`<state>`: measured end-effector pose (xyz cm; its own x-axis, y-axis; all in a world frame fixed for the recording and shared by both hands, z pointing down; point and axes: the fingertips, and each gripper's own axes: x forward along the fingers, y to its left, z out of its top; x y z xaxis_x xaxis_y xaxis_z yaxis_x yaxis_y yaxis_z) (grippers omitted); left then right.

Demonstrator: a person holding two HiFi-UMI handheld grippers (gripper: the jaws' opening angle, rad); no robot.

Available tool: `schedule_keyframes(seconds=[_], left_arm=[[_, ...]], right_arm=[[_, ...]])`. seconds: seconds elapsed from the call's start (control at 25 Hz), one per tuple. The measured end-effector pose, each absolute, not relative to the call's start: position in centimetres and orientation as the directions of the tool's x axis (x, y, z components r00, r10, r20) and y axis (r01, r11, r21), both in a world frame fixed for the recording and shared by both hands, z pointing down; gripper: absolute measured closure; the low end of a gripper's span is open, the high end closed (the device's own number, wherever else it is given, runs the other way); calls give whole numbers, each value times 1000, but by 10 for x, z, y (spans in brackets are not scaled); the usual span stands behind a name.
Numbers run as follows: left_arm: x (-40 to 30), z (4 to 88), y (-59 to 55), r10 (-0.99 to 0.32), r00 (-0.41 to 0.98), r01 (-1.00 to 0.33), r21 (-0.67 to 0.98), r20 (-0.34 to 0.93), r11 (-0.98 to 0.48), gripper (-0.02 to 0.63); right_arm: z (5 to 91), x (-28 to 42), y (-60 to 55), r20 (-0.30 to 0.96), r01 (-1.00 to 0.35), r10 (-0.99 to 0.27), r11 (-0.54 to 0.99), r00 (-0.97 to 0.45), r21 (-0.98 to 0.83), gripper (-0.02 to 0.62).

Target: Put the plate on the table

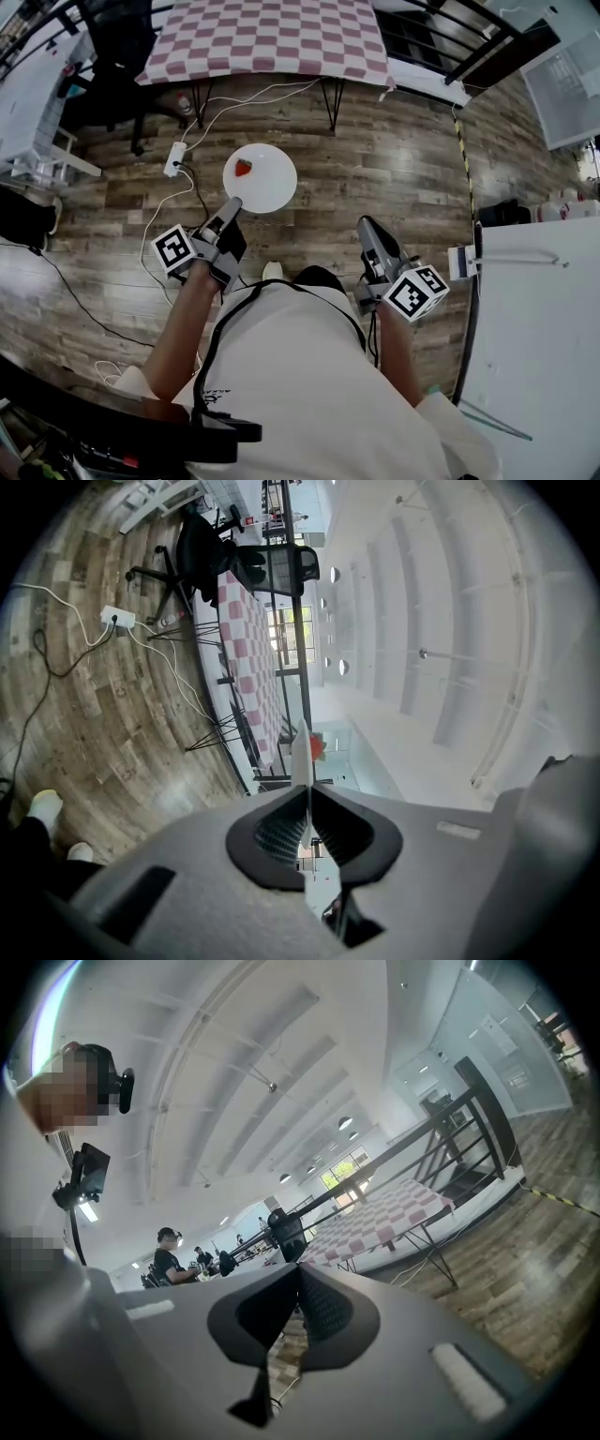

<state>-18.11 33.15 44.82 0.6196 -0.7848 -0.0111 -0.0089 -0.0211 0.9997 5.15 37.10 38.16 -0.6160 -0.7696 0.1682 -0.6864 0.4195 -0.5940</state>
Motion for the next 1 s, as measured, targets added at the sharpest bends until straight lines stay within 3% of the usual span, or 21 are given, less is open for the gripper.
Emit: schedule_keyframes(seconds=[1.0], left_arm=[[-201,463,292,-812,584,-31,1000,14,-5,583]], right_arm=[[393,31,318,175,-656,-734,441,-657,-612,586]])
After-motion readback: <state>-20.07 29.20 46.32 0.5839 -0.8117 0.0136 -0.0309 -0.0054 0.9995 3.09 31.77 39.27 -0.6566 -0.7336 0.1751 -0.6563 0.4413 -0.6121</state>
